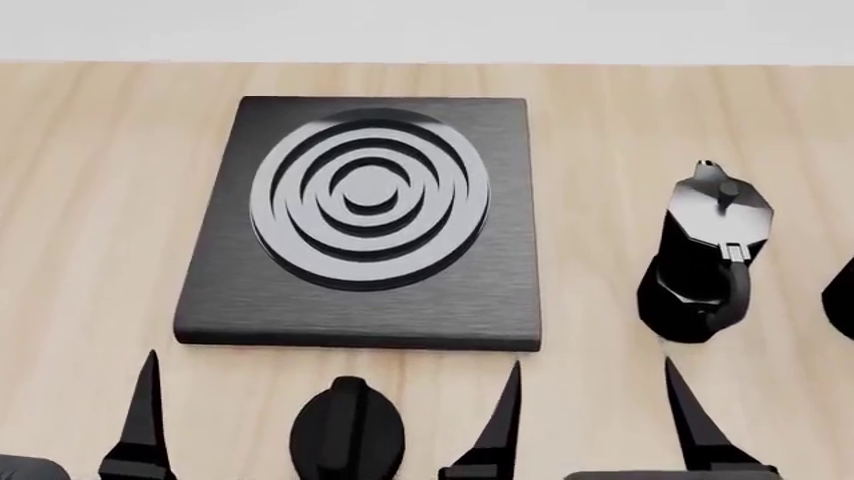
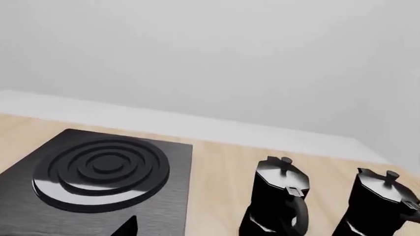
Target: Put the right moka pot on the stove.
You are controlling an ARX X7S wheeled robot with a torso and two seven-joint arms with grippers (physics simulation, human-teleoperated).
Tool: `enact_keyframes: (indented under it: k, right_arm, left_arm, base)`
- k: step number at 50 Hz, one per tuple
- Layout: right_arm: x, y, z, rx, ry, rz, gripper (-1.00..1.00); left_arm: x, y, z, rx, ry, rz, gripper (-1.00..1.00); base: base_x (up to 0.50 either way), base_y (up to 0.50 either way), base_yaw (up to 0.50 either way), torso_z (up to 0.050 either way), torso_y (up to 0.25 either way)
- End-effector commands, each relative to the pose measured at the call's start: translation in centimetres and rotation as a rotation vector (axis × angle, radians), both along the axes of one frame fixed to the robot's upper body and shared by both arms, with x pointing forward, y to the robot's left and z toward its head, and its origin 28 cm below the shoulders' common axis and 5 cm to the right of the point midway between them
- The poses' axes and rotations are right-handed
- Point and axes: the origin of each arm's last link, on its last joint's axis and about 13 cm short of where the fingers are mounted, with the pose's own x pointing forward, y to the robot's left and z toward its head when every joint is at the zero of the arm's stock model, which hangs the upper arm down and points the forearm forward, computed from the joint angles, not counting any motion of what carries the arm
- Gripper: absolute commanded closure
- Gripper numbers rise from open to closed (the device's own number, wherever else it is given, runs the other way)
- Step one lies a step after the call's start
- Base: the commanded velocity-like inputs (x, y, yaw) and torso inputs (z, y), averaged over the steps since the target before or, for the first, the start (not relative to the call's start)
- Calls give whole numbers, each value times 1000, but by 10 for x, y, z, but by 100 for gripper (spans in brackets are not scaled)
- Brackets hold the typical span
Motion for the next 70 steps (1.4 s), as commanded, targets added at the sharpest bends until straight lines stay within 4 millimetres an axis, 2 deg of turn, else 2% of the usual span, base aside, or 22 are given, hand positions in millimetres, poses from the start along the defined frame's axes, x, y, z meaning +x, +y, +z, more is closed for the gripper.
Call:
enact_keyframes:
  k: [1,7,16,26,50,58,63,64,70]
  right_arm:
    - [-1,-2,0,9,3,-8,-100]
    - [-6,-12,9,27,1,-11,-100]
    - [-20,-41,20,68,0,-44,-100]
    - [-28,-71,35,24,-9,-96,-100]
    - [-26,-130,77,32,25,-202,-100]
    - [-18,-153,83,31,57,-238,-100]
    - [-19,-159,91,-6,63,-251,-100]
    - [-17,-163,87,-20,68,-260,-100]
    - [-9,-177,95,55,105,-261,-100]
  left_arm:
    - [0,0,-1,-1,9,-4,-100]
    - [-1,-1,-1,-4,0,-7,-100]
    - [-2,1,0,-39,12,-7,-100]
    - [-3,1,-1,-49,15,-3,-100]
    - [-4,1,0,-76,21,-17,-100]
    - [-4,2,0,-79,26,-12,-100]
    - [-4,2,1,-74,22,-8,-100]
    - [-4,3,0,-73,19,-8,-100]
    - [-3,4,0,-76,22,-2,-100]
  base:
    - [0,0,0,0,-84]
    - [0,0,0,0,-8]
    - [0,0,0,0,0]
    - [0,0,0,0,0]
    - [0,0,0,0,0]
    - [0,0,0,0,0]
    - [0,0,0,0,0]
    - [0,0,0,0,0]
    - [0,0,0,0,0]
